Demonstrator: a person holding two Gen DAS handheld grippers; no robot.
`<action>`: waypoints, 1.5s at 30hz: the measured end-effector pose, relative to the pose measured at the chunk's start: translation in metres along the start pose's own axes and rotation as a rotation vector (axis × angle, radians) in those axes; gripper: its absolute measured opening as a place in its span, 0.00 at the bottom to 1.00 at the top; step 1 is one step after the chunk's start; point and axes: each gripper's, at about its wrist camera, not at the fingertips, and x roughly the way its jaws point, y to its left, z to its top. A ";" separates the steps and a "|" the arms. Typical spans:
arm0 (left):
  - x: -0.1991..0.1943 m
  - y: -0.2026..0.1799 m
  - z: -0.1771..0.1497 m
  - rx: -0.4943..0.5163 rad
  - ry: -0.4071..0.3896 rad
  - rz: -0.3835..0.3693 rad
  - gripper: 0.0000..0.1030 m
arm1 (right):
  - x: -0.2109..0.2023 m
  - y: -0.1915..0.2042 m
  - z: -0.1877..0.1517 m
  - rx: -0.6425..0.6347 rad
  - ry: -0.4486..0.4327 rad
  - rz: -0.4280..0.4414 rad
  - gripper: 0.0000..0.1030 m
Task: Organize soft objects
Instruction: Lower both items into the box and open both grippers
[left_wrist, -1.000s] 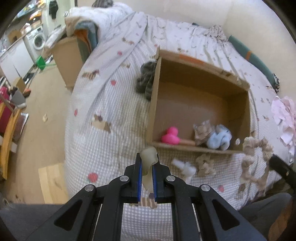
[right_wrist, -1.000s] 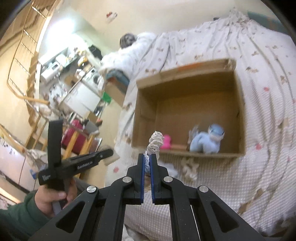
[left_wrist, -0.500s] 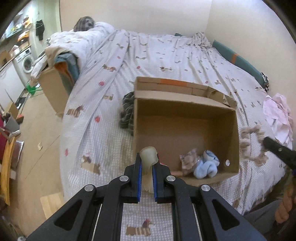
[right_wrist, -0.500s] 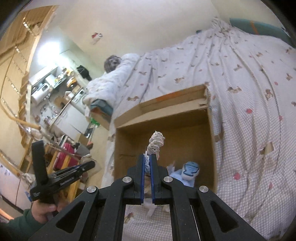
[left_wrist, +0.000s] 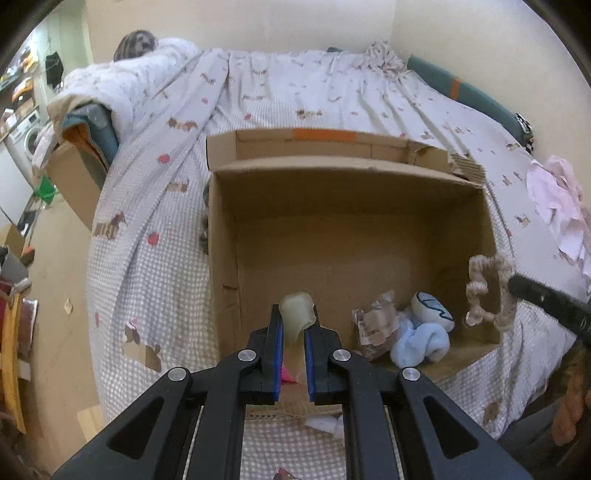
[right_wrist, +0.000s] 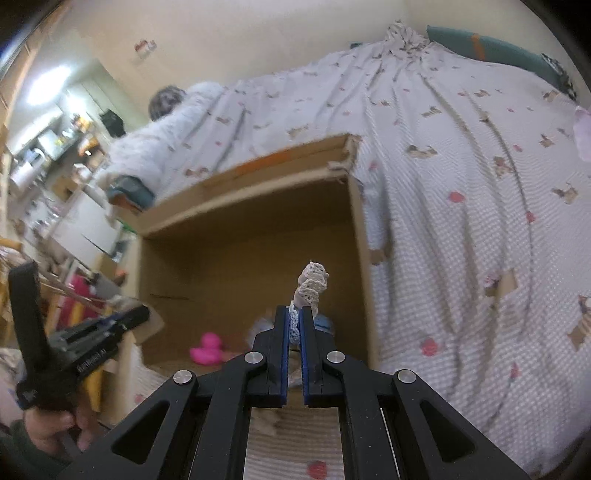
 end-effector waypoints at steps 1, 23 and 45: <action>0.002 0.001 0.000 -0.003 0.004 -0.002 0.09 | 0.004 0.001 -0.002 -0.015 0.017 -0.031 0.07; 0.018 0.002 -0.008 -0.031 0.051 -0.033 0.10 | 0.034 0.004 -0.011 -0.062 0.121 -0.110 0.07; 0.014 0.002 -0.007 -0.028 0.031 -0.009 0.20 | 0.030 0.007 -0.009 -0.054 0.086 -0.063 0.19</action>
